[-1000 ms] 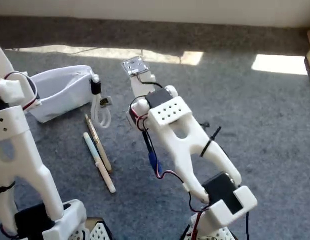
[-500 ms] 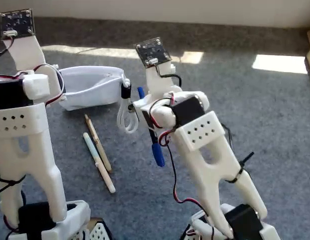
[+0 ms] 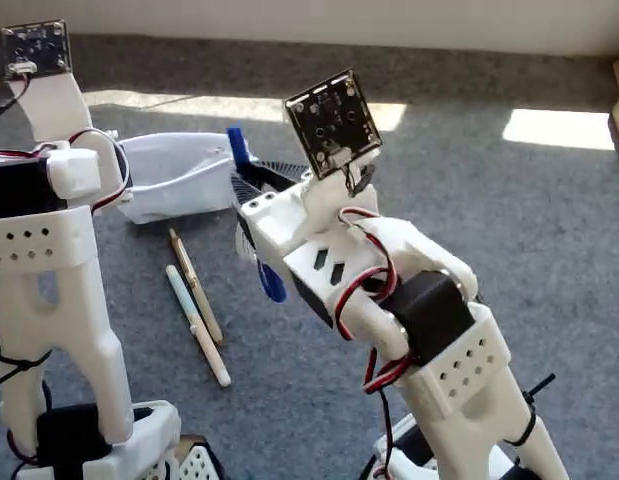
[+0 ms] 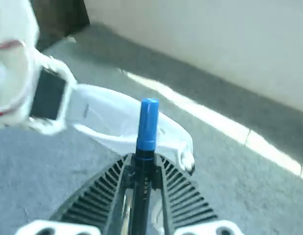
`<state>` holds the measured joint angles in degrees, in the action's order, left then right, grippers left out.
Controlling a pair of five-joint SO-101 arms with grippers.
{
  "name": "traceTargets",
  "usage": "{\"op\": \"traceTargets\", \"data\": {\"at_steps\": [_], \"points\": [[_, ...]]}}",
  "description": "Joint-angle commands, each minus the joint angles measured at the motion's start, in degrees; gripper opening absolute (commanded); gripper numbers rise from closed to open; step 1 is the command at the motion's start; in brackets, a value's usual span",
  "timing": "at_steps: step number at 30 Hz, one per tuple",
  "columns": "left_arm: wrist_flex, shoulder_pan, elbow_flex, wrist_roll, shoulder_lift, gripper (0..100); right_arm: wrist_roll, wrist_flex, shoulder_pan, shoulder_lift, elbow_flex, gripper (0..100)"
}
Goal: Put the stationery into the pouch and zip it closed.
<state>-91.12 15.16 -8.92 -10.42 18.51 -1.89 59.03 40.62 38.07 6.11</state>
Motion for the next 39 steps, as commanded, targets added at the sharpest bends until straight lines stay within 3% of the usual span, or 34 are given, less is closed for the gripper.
{"op": "traceTargets", "data": {"at_steps": [1, 11, 25, 39], "points": [[0.44, -0.84, -0.66, -0.53, 0.75, 1, -0.09, -9.01, 2.51, 2.77, -3.56, 0.5], [0.62, -0.84, -0.57, -0.53, 0.75, 1, -0.09, -28.44, 2.68, 2.68, -2.42, 0.5], [0.70, -0.84, -0.57, -0.53, 0.75, 1, 0.00, -69.93, 2.33, 2.59, 23.34, 0.5], [0.62, -0.75, -0.57, -0.44, 0.75, 1, 0.00, -84.97, -2.07, -11.74, 27.03, 0.5]]}}
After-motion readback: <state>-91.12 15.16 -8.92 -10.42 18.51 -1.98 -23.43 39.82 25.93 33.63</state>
